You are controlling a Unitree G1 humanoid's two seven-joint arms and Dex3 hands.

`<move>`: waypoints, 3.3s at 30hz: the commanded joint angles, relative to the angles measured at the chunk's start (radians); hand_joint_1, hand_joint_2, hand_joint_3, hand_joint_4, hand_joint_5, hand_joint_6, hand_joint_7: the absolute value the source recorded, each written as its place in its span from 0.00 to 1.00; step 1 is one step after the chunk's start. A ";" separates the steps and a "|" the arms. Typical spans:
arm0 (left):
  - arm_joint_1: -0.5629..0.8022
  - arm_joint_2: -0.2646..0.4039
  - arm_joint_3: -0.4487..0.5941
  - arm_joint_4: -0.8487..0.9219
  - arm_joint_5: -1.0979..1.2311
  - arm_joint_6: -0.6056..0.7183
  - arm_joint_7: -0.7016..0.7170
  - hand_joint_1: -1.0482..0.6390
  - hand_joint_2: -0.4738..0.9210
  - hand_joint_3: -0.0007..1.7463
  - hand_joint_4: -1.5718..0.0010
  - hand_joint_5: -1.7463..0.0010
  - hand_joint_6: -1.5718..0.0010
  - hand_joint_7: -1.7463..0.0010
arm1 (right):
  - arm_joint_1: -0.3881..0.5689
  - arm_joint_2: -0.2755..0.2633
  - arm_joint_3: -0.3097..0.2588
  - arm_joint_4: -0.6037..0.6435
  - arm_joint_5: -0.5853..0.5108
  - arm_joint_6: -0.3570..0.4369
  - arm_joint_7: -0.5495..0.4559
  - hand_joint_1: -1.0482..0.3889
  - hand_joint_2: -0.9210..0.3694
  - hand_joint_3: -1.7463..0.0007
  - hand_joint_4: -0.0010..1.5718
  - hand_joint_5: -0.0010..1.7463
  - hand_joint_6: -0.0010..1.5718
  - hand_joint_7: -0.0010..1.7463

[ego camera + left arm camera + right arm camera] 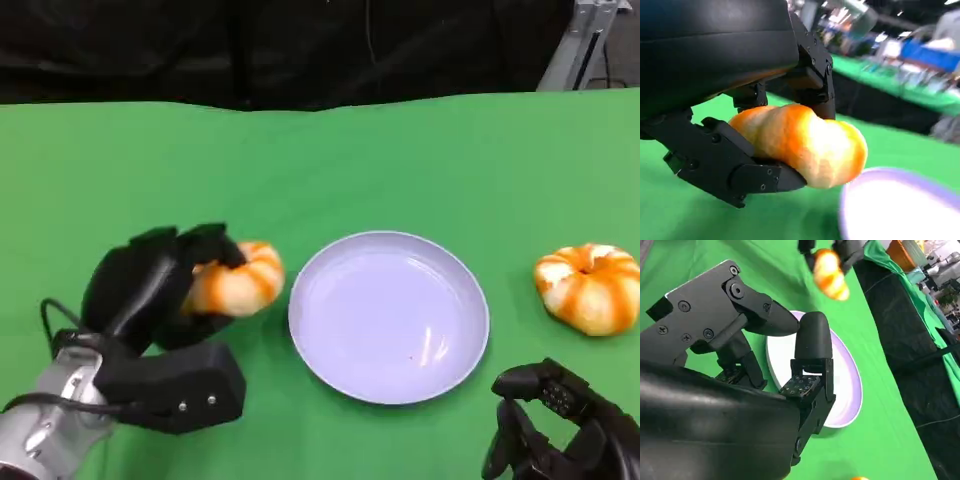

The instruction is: Grasp the bread from the table and place it into the plate.

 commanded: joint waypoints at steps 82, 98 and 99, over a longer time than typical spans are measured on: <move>0.227 -0.164 0.181 -0.370 -0.763 0.168 -0.768 0.61 1.00 0.21 0.40 0.88 0.44 0.93 | 0.012 0.014 0.012 -0.020 -0.003 -0.013 0.003 0.61 0.31 0.37 0.53 1.00 0.52 0.80; 0.553 -0.070 0.428 -0.719 -1.255 0.655 -1.018 0.58 0.69 0.80 0.41 0.00 0.46 0.09 | -0.019 0.004 -0.006 0.021 -0.001 -0.024 0.017 0.60 0.33 0.35 0.54 1.00 0.52 0.81; 0.561 -0.071 0.436 -0.723 -1.261 0.664 -1.020 0.57 0.68 0.80 0.40 0.00 0.45 0.08 | -0.020 0.004 -0.007 0.022 0.000 -0.022 0.017 0.60 0.33 0.35 0.54 1.00 0.52 0.81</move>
